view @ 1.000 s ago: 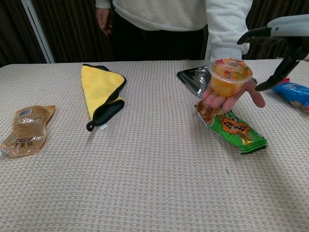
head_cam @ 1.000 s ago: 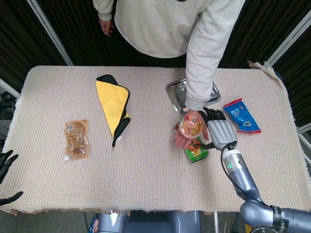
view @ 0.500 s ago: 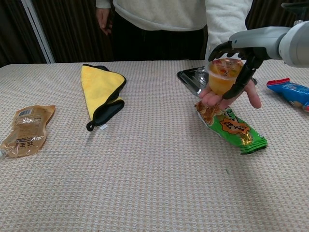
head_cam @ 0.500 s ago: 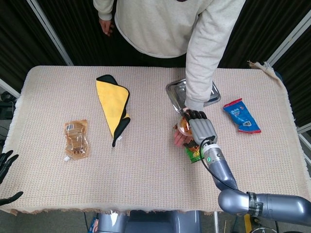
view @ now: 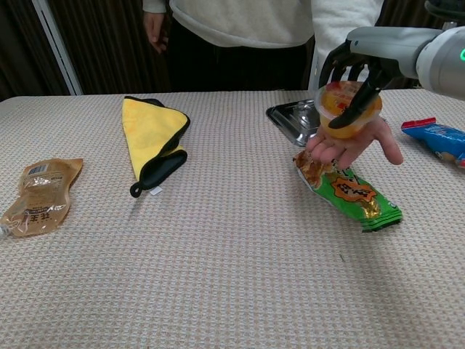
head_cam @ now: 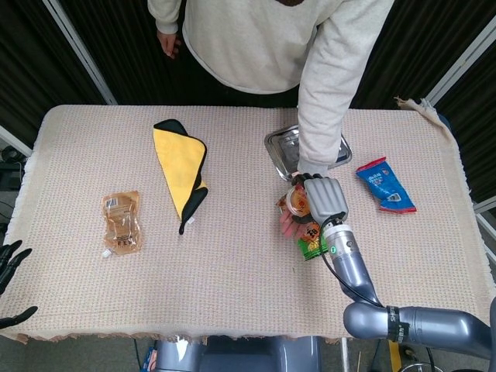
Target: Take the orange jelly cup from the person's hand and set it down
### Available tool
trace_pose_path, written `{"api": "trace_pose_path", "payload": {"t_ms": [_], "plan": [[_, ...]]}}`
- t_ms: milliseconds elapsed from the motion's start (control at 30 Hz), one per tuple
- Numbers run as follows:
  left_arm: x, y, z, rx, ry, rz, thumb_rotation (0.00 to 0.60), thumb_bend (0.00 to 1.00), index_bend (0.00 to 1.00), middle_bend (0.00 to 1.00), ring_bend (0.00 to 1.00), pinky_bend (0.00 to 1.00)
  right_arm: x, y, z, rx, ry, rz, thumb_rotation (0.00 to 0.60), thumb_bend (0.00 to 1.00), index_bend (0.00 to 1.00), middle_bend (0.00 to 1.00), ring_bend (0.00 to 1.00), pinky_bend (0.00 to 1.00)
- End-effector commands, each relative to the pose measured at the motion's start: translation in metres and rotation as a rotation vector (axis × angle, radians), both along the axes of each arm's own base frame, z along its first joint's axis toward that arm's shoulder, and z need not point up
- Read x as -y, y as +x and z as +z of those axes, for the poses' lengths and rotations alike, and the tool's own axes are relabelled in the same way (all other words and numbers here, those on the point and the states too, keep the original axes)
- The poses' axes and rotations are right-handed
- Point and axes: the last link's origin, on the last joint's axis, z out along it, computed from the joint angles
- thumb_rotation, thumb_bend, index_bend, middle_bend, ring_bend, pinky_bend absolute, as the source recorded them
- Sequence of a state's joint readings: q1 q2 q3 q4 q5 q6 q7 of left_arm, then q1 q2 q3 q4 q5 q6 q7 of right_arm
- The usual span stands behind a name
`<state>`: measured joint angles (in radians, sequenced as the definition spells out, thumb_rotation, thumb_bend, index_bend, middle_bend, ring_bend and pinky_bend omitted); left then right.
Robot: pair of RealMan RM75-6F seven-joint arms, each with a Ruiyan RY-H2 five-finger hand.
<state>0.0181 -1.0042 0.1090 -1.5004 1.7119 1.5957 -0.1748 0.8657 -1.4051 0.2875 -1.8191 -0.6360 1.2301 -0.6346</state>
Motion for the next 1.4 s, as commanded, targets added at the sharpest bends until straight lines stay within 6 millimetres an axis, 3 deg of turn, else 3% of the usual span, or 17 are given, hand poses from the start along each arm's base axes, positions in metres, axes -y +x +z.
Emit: {"api": "trace_pose_path", "payload": {"t_ms": [33,200,333,433,633,800,1067,1133,1300,1400], "plan": [[0.000,0.000,0.000,0.002,0.001,0.002,0.600,0.00,0.09,0.00,0.00,0.00,-0.002,-0.001,0.003,0.002,-0.012,0.012,0.600,0.18,0.67,0.60,0.53,0.57],[0.000,0.000,0.000,-0.001,0.002,0.002,0.600,0.00,0.09,0.00,0.00,0.00,-0.008,0.000,0.016,0.010,-0.031,0.033,0.600,0.18,0.67,0.60,0.53,0.57],[0.000,0.000,0.000,0.001,0.003,0.003,0.600,0.00,0.09,0.00,0.00,0.00,-0.018,-0.013,0.042,-0.030,-0.079,0.046,0.600,0.18,0.67,0.60,0.53,0.57],[0.000,0.000,0.000,0.000,0.002,0.002,0.600,0.00,0.09,0.00,0.00,0.00,-0.027,-0.031,0.059,-0.049,-0.115,0.015,0.600,0.18,0.67,0.60,0.53,0.57],[0.000,0.000,-0.001,-0.018,0.004,-0.005,0.600,0.00,0.09,0.00,0.00,0.00,-0.060,-0.087,0.087,-0.061,-0.158,-0.088,0.600,0.18,0.67,0.60,0.53,0.57],[0.000,0.001,-0.001,-0.029,0.012,-0.002,0.600,0.00,0.09,0.00,0.00,0.00,-0.083,-0.124,0.069,-0.106,-0.098,-0.124,0.600,0.18,0.67,0.60,0.53,0.57],[0.000,0.001,-0.001,-0.038,0.020,0.000,0.600,0.00,0.09,0.00,0.00,0.00,-0.088,-0.150,0.035,-0.186,-0.017,-0.146,0.600,0.18,0.65,0.56,0.50,0.56],[0.001,0.001,-0.002,-0.041,0.021,-0.001,0.600,0.00,0.09,0.00,0.00,0.00,-0.087,-0.155,0.026,-0.199,-0.007,-0.154,0.600,0.18,0.60,0.50,0.44,0.49],[0.001,0.001,-0.001,-0.035,0.020,0.000,0.600,0.00,0.08,0.00,0.00,0.00,-0.087,-0.162,0.017,-0.194,0.024,-0.193,0.600,0.18,0.29,0.15,0.05,0.15],[0.000,0.000,-0.001,-0.033,0.020,-0.002,0.600,0.00,0.08,0.00,0.00,0.00,-0.086,-0.165,0.019,-0.203,0.041,-0.224,0.600,0.17,0.22,0.05,0.00,0.05]]}}
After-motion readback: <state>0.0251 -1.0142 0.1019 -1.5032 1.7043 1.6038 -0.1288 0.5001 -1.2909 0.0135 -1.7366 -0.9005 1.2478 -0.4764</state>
